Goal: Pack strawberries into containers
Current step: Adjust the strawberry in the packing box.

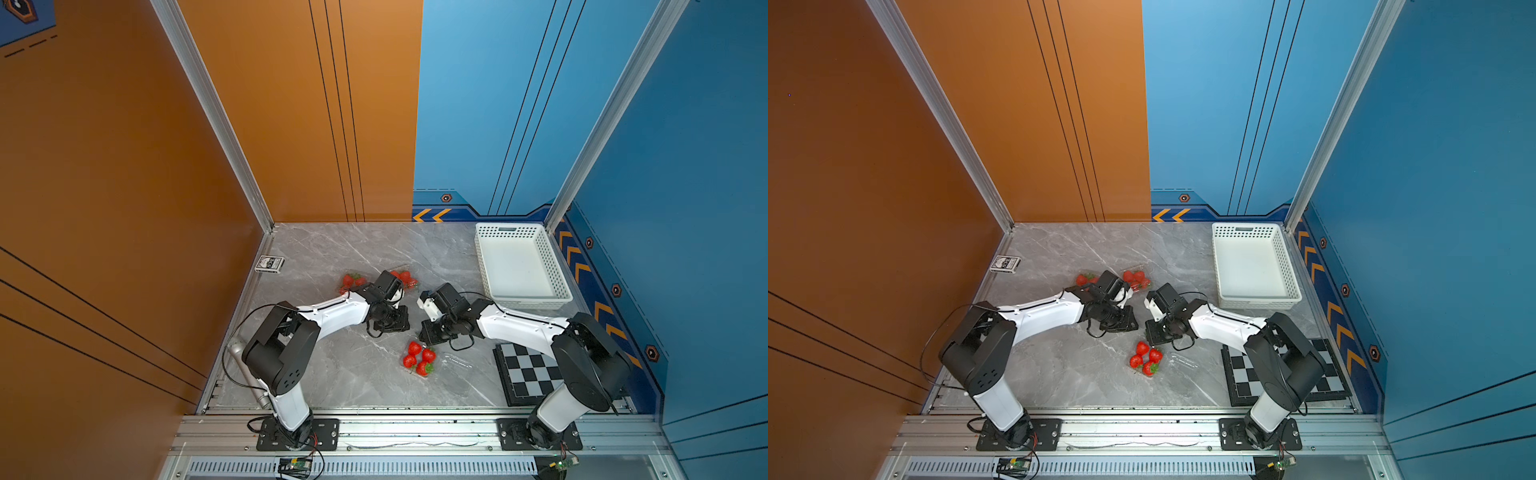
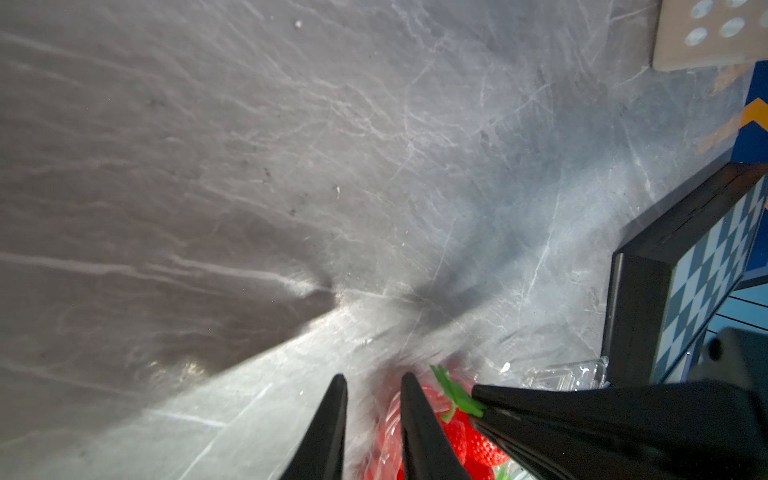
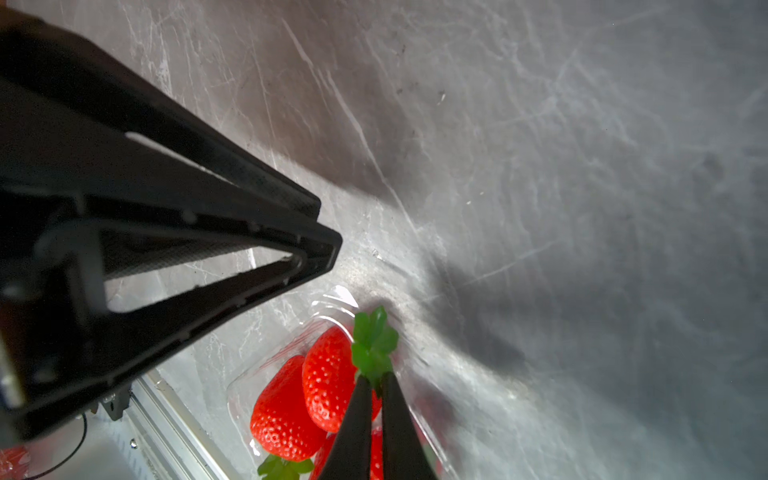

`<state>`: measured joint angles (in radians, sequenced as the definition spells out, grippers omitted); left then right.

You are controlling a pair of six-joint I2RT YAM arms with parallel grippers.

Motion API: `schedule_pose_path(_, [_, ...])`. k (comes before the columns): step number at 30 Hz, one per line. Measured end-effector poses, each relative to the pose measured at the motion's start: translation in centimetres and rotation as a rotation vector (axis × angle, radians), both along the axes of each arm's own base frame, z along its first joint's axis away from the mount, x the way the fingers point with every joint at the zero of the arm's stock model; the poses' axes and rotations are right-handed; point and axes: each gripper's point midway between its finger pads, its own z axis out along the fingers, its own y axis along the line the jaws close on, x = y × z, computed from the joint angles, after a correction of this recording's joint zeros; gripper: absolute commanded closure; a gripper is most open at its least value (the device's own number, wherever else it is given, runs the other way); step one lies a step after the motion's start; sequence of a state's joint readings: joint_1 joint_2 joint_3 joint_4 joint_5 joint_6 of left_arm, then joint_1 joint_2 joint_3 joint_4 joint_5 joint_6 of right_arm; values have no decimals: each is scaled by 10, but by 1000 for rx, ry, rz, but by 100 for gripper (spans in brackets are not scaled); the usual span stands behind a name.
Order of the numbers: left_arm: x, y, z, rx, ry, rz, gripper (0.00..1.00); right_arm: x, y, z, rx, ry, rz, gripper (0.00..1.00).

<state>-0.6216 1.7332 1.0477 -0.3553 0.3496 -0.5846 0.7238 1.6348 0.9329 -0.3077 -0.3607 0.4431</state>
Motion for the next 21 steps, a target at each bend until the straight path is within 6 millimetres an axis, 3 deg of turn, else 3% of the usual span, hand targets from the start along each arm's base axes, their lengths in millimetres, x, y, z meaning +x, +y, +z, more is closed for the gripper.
schedule_pose_path(12, [0,0,0,0,2,3,74,-3,-1,2,-3,2,4,100])
schedule_pose_path(21, [0,0,0,-1,4,6,74,-7,-1,33,43,-46,10,100])
